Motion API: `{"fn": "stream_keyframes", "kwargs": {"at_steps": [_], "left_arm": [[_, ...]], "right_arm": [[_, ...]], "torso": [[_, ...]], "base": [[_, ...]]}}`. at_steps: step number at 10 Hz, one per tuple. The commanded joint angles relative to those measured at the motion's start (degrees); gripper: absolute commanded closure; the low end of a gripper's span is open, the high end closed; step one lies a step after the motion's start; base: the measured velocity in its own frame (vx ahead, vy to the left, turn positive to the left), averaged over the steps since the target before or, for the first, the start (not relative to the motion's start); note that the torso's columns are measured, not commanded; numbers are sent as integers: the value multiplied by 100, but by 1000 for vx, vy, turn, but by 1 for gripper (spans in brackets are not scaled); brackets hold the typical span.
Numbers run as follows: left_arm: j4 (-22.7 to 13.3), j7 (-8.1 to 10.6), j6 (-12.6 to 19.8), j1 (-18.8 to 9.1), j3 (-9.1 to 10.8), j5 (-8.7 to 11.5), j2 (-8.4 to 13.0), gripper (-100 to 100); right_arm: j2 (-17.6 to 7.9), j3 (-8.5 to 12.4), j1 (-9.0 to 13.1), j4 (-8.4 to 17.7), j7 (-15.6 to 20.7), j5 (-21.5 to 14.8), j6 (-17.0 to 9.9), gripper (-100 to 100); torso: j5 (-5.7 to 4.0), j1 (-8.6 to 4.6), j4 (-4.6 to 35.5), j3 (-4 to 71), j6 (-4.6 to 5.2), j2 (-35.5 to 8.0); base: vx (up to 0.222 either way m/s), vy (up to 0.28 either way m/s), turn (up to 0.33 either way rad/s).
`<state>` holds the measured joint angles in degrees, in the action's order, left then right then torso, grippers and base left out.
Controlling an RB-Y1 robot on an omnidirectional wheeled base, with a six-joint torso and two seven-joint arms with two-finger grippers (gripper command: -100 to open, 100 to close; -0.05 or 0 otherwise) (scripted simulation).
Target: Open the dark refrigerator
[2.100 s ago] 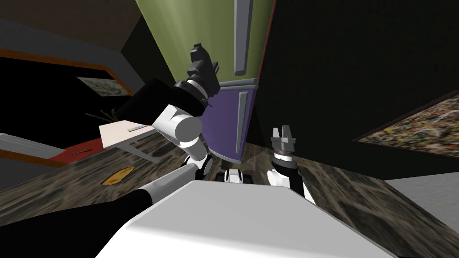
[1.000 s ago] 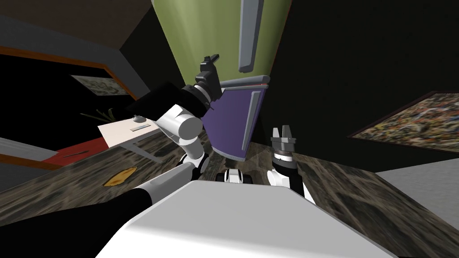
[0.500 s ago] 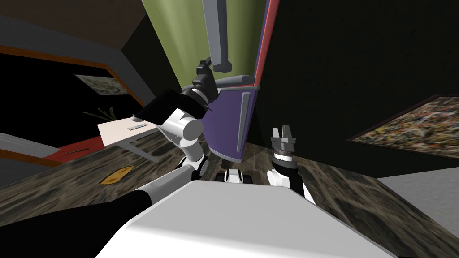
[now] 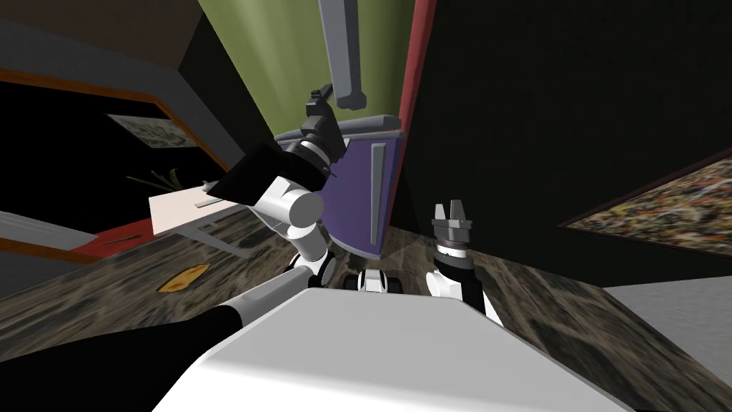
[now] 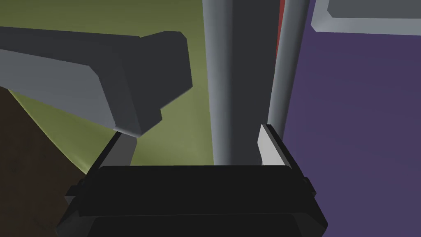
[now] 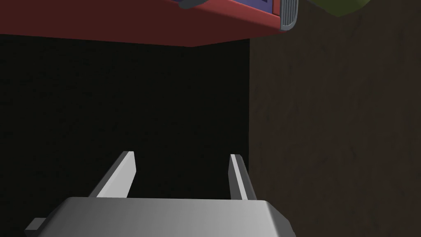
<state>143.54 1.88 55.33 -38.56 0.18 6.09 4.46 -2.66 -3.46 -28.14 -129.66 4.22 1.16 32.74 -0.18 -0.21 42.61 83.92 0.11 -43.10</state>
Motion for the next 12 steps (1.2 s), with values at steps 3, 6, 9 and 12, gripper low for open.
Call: {"fn": "stream_keyframes", "kwargs": {"at_steps": [3,6,9,12], "left_arm": [[-59,84,445,-537,165,-9,6,-100],[-24,34,178,-215,66,-4,2,100],[-4,11,59,-58,11,-11,-6,100],[-130,-41,-85,-33,91,-163,189,-100]], "right_arm": [[0,0,-1,0,0,0,0,0],[-1,0,0,0,0,0,0,0],[0,0,1,0,0,0,0,0],[1,-1,-1,0,0,0,0,0]], "torso": [[19,27,-37,74,-11,95],[20,28,-28,53,-11,62],[17,19,-30,60,-11,75],[8,-15,-42,85,-10,114]], "base": [[58,-9,13],[-20,6,-12],[-49,1,-6],[52,-119,22]]}}
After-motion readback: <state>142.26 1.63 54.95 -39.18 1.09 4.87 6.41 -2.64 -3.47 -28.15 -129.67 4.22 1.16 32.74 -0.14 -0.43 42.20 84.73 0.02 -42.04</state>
